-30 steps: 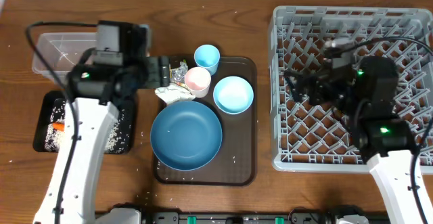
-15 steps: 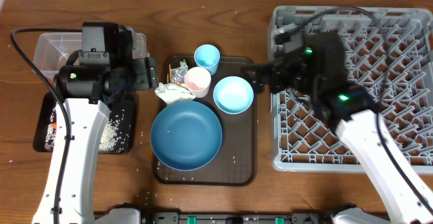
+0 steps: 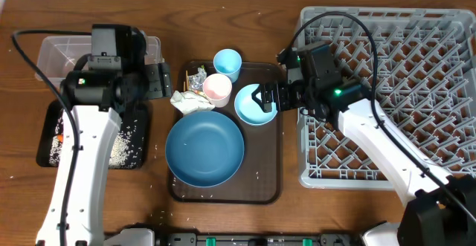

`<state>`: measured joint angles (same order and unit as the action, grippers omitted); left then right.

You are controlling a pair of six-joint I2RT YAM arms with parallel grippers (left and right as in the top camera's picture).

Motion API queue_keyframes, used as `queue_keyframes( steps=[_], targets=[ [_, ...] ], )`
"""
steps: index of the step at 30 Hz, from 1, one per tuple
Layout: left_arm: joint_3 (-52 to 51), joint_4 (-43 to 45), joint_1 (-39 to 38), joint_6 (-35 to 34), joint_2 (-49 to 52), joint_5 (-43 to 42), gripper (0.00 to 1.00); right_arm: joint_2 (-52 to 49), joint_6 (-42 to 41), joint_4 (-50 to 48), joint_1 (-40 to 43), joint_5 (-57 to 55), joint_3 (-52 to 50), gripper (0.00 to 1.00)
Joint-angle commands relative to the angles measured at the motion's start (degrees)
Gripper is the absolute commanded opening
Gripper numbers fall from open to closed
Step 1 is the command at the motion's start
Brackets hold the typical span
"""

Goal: Sort waste into correct bins and load items into the dishwasher rack
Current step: 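Move the right gripper to the light-blue bowl and grasp its rim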

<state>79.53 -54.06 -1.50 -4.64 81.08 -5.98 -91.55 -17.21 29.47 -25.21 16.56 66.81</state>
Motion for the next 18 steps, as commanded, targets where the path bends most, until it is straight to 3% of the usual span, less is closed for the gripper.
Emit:
queue_keyframes(
  steps=[1,7,18],
  targets=[
    [0.22,-0.35,0.26,-0.04,2.19,0.70,0.83,-1.60,-1.20,0.09,-2.78,-5.25,1.46,0.99],
    [0.22,-0.37,0.26,-0.09,4.39,0.68,0.83,-7.32,0.28,3.19,-6.78,-9.33,6.71,0.99],
    [0.22,-1.68,0.26,-0.07,4.59,3.76,0.83,-22.80,3.23,32.24,-5.88,-18.64,42.14,0.99]
  ],
)
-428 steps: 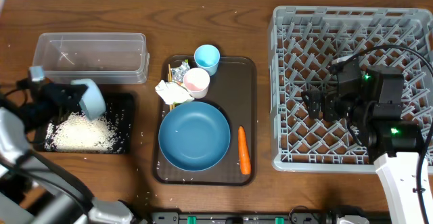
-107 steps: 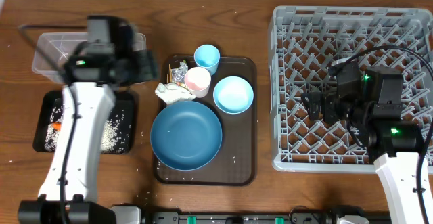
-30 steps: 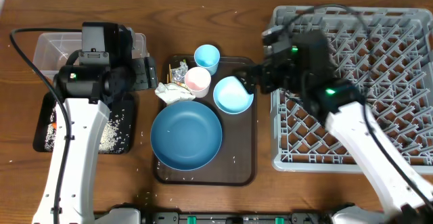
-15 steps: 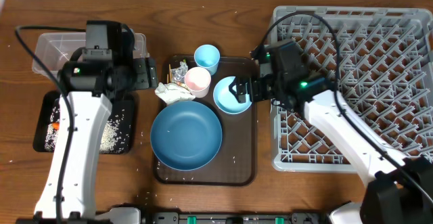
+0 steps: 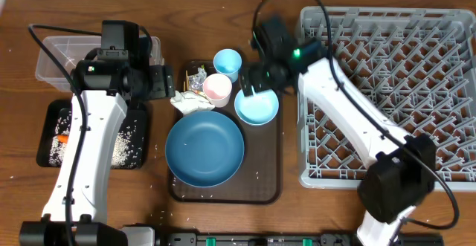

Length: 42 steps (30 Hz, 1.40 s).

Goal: Sort waste into correct bins and load items into the dishwasher rack
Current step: 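Move the right gripper to the light-blue bowl and grasp its rim, then lift the light-blue bowl and carry it over the dish rack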

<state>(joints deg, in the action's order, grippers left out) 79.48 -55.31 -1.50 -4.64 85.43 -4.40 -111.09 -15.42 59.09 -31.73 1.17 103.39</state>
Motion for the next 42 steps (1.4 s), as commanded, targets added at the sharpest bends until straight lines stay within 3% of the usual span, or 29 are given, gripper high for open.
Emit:
queue_keyframes(
  steps=[1,6,13,23,32,33,35,36,42],
  targets=[
    [0.26,-0.55,0.26,-0.07,0.24,2.19,0.83,-4.72,2.49,3.78,0.74,-2.64,6.97,0.99],
    [0.26,-0.66,0.26,-0.09,0.24,2.12,0.83,-9.66,8.22,4.87,0.52,2.21,7.48,0.99],
    [0.24,-1.05,0.24,-0.09,0.24,2.12,0.83,-12.92,8.17,3.82,0.39,1.16,5.53,0.98],
    [0.24,-1.03,0.24,-0.09,0.24,2.12,0.83,-13.16,7.32,-2.40,2.58,1.22,-3.78,0.59],
    [0.24,-1.03,0.24,-0.09,0.24,2.12,0.83,-13.16,7.34,-6.47,2.67,1.22,-7.78,0.47],
    [0.24,-1.03,0.24,-0.09,0.24,2.10,0.83,-13.16,7.34,-6.47,2.67,1.22,-7.78,0.42],
    [0.24,-1.05,0.24,-0.09,0.24,2.10,0.83,-13.16,7.32,-6.58,2.67,1.22,-7.78,0.08],
    [0.24,-1.05,0.24,-0.09,0.24,2.10,0.84,-13.16,7.34,-6.58,2.67,1.22,-7.78,0.03],
    [0.24,-1.03,0.24,-0.09,0.24,2.10,0.83,-13.16,7.32,-6.45,2.80,1.25,-7.76,0.01]
  ],
)
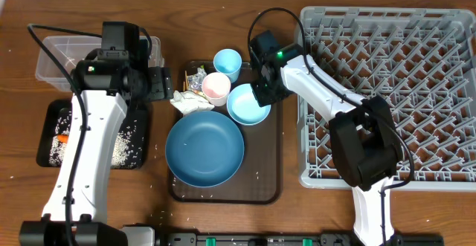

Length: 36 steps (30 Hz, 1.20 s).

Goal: Sort waste into correct bins and load items into the dishwasher rack
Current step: 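Lift the light-blue bowl and carry it over the dish rack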

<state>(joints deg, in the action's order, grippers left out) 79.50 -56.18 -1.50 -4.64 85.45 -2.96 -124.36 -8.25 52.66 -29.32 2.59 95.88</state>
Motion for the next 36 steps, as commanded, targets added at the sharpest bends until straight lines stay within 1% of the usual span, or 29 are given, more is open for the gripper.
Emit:
queue_keyframes(
  steps=[1,4,7,12,20,29,32,36],
  targets=[
    [0.22,-0.15,0.24,-0.11,0.22,0.66,0.83,0.11,0.15,0.00,0.42,-0.17,-0.24,0.01],
    [0.22,-0.15,0.24,-0.11,0.22,0.66,0.83,0.31,0.15,0.00,0.44,-0.24,-0.17,0.01],
    [0.22,-0.15,0.24,-0.11,0.22,0.66,0.83,1.25,0.13,0.50,0.66,-2.86,0.57,0.01],
    [0.22,-0.15,0.24,-0.11,0.22,0.66,0.83,6.29,0.17,1.22,0.81,-13.77,1.99,0.01],
    [0.22,-0.15,0.24,-0.11,0.22,0.66,0.83,15.23,0.17,-1.38,0.74,-34.42,1.99,0.01],
    [0.22,-0.13,0.24,-0.11,0.22,0.66,0.84,16.46,0.17,-5.33,3.41,-57.86,1.95,0.01],
    [0.22,-0.13,0.24,-0.11,0.22,0.66,0.83,16.44,0.20,-7.10,5.86,-62.01,1.95,0.01],
    [0.22,-0.13,0.24,-0.11,0.22,0.66,0.84,16.44,0.22,-9.27,10.43,-62.75,1.95,0.01]
  ],
)
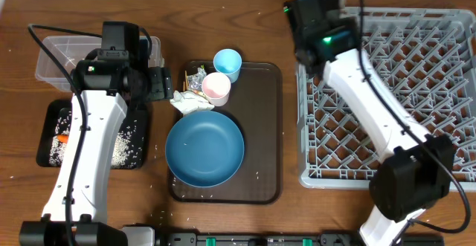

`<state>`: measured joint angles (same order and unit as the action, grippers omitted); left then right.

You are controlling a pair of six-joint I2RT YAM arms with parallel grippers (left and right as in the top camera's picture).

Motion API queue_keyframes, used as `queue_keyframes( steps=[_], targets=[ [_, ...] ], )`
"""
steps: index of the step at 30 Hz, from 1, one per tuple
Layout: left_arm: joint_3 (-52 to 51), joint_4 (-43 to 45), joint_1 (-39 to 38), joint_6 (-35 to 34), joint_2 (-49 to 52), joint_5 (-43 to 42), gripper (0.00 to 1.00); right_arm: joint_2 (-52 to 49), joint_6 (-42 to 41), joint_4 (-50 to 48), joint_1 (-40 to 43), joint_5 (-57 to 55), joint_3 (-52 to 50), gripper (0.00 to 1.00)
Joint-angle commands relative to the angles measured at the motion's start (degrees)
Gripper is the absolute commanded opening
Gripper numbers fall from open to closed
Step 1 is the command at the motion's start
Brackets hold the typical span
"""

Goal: Sort waste into correct bins and load items into the dishwasher rack
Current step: 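Lift the light-blue bowl and carry it over the dish rack, then lower the bowl into the rack's back-right area and open the right gripper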

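A brown tray [268,127] holds a large blue plate [204,148], a pink cup [216,88], a light-blue cup [227,62], crumpled white paper [190,101] and wrapper scraps [195,79]. My left gripper [167,82] hovers open just left of the paper. The right gripper [312,23] is raised over the far left corner of the grey dishwasher rack [416,90]. Its fingers are hidden under the wrist. The small light-blue bowl is not visible anywhere.
A clear plastic bin [59,53] stands at the far left. In front of it lies a black tray [52,138] with white crumbs and an orange bit. The right arm stretches diagonally across the rack.
The right gripper went from the small light-blue bowl on the tray to high above the rack's far left corner. The bowl has left the tray. The left arm has not moved.
At first the right gripper reached from the rack side toward the small bowl on the tray. It then stood over the bowl's far rim, and later at its right rim with the bowl shifted left. Now the bowl is off the tray and the arm is over the rack.
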<state>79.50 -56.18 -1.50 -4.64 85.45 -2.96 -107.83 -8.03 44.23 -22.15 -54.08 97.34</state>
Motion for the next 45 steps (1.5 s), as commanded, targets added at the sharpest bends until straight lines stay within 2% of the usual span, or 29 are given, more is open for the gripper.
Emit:
queue_keyframes(
  steps=[1,5,10,18,26,29,35,41,45],
  targets=[
    [0.22,-0.13,0.24,-0.11,0.22,0.66,0.83,-0.15,0.00,-1.49,4.68,-6.10,0.48,0.01],
    [0.22,-0.13,0.24,-0.11,0.22,0.66,0.84,-0.33,3.98,-5.70,9.68,-5.66,0.48,0.01],
    [0.22,-0.11,0.24,-0.11,0.22,0.66,0.83,-1.75,15.04,-14.12,14.64,-5.68,0.48,0.01],
    [0.22,-0.09,0.24,-0.11,0.22,0.66,0.84,-9.42,43.80,-30.77,20.31,-5.97,0.48,0.01],
    [0.22,-0.15,0.24,-0.11,0.22,0.66,0.84,-15.15,56.50,-42.95,23.04,-8.22,0.48,0.01],
    [0.22,-0.15,0.24,-0.13,0.22,0.66,0.84,-16.09,59.21,-44.65,24.17,-8.24,0.48,0.01],
    [0.22,-0.13,0.24,-0.13,0.22,0.66,0.83,-16.26,59.36,-44.76,26.05,-7.98,0.48,0.01],
    [0.22,-0.13,0.24,-0.13,0.22,0.66,0.83,-16.28,58.60,-37.73,25.64,-4.94,0.42,0.01],
    [0.22,-0.13,0.24,-0.13,0.22,0.66,0.83,-16.31,56.70,-36.44,24.85,-4.76,0.42,0.01]
  ],
)
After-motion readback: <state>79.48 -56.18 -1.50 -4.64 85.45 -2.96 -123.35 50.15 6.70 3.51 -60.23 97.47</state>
